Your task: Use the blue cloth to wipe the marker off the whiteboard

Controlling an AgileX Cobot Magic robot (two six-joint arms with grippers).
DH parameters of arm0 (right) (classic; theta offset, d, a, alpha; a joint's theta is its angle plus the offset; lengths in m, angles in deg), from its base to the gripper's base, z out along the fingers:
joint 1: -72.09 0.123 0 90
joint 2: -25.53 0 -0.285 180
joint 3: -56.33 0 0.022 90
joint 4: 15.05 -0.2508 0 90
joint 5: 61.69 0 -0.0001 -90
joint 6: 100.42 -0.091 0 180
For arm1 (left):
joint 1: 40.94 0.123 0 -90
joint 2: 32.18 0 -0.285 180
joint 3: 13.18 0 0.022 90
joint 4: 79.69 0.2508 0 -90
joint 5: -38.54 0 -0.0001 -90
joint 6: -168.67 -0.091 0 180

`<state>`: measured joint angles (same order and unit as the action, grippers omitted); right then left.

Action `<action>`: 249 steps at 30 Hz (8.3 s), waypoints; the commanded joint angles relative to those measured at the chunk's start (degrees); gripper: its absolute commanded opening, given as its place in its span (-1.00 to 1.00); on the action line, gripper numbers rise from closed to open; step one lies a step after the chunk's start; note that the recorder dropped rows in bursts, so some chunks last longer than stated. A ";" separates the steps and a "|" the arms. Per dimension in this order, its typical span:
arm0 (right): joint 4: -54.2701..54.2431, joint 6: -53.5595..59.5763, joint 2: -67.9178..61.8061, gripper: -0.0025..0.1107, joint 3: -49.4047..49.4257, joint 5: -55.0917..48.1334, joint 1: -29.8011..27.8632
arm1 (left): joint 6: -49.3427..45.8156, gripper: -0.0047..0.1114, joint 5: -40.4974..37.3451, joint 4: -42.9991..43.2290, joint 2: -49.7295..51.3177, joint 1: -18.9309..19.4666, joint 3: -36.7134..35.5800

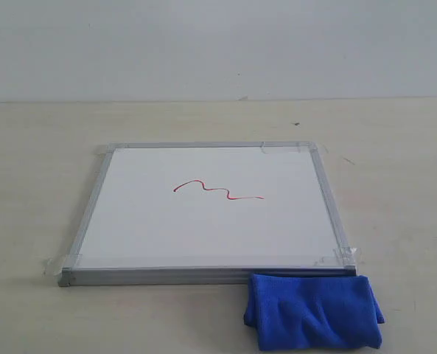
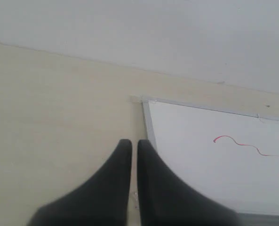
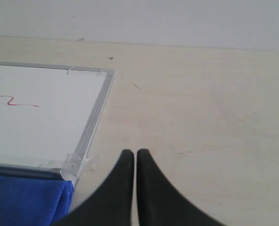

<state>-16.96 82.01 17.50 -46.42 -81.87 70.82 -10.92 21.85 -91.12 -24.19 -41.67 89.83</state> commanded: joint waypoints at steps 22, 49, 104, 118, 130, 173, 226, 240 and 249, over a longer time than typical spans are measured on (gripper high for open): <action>0.00 1.41 0.25 -0.96 -0.02 27.21 -0.38 | 0.04 -0.84 -0.09 0.23 -0.21 0.15 -0.23; -3.62 2.62 -18.77 -0.96 -25.37 -1.86 -0.38 | 0.04 -0.84 -0.09 0.23 -0.21 0.15 -0.23; -21.78 19.49 -76.44 -0.92 -45.12 -28.50 19.22 | 0.04 -0.84 -0.09 0.23 -0.21 0.15 -0.23; -21.68 20.83 -82.81 0.13 -45.12 -25.70 20.37 | 0.03 -0.84 -0.09 0.23 -0.21 0.15 -0.23; -12.32 10.79 -88.41 0.13 -45.24 -15.80 31.74 | 0.03 -0.84 -0.09 0.23 -0.21 0.15 -0.23; -0.95 -4.54 -91.49 -0.96 -45.36 -18.99 31.74 | 0.03 -0.84 -0.09 0.23 -0.21 0.15 -0.23; -5.06 -2.43 -131.07 -0.96 -96.33 -27.06 21.93 | 0.03 -0.84 -0.09 0.23 -0.21 0.15 -0.23; -1.23 1.30 -139.80 -0.96 -113.86 -39.81 27.65 | 0.03 -0.84 -0.09 0.23 -0.21 0.15 -0.23; -14.26 -3.12 -140.21 -0.96 -117.26 -35.59 27.20 | 0.03 -0.84 -0.09 0.23 -0.21 0.15 -0.23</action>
<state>-28.95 76.12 -121.60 -163.90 -120.31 93.97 -10.92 21.85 -91.12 -24.19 -41.67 89.83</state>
